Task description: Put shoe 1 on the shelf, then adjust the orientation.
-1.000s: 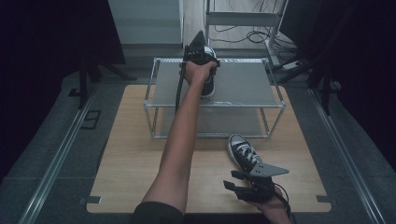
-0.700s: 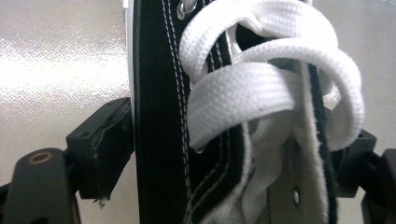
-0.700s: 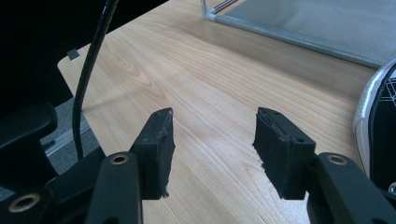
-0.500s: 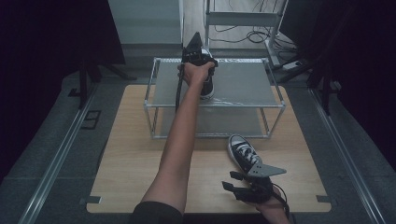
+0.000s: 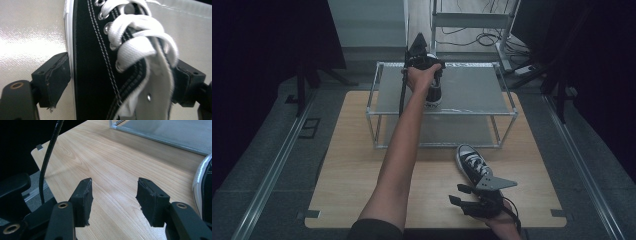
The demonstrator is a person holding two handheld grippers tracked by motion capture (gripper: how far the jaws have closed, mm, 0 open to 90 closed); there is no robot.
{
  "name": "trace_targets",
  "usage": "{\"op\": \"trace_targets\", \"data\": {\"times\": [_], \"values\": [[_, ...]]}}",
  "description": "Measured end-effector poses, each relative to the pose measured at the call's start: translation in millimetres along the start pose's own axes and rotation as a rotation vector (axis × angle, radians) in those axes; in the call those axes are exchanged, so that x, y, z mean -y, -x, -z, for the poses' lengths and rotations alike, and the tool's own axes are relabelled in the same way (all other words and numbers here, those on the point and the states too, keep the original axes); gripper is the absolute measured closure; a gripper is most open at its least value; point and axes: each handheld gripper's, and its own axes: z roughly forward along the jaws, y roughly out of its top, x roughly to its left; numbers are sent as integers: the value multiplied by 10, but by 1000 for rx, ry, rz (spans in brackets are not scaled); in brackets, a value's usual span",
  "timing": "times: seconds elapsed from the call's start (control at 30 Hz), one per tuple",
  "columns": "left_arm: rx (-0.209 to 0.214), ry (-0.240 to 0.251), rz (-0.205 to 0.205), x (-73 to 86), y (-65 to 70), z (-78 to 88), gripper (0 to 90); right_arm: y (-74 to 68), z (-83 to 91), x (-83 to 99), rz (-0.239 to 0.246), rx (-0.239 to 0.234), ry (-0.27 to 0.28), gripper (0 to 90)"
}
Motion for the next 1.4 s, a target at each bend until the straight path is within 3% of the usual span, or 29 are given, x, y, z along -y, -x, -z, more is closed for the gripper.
{"op": "trace_targets", "data": {"times": [0.07, 0.13, 0.17, 0.4, 0.47, 0.63, 0.8, 0.93, 1.27, 1.3, 1.4], "values": [[24, 10, -16, 13, -2, 59, 142, 4, 1, 1, 1, 3, 0, 464], [64, 23, -63, 53, -12, 187, 146, 12, 5, 4, -1, 9, -2, 466], [64, 23, -63, 53, -12, 187, 146, 17, 3, 7, -1, 10, 1, 469], [182, 76, -210, 275, -110, 543, 162, 28, 10, 17, -1, 42, 1, 536], [223, 113, -252, 384, -198, 695, 200, 36, 9, 28, 1, 55, -9, 627], [285, 146, -323, 580, -362, 898, 218, 51, 20, 55, -10, 77, -15, 779], [347, 176, -395, 861, -553, 1050, 216, 42, 24, 62, -17, 87, -17, 801], [391, 173, -459, 1127, -710, 1115, 223, -16, 30, 93, -5, 93, -27, 799], [423, 187, -531, 1551, -971, 1131, 230, -96, 127, 252, 8, 122, -36, 851], [435, 192, -533, 1641, -1026, 1111, 226, -116, 160, 302, 15, 154, -44, 871], [448, 189, -527, 1739, -1092, 1073, 224, -117, 207, 344, 8, 179, -57, 894]]}}
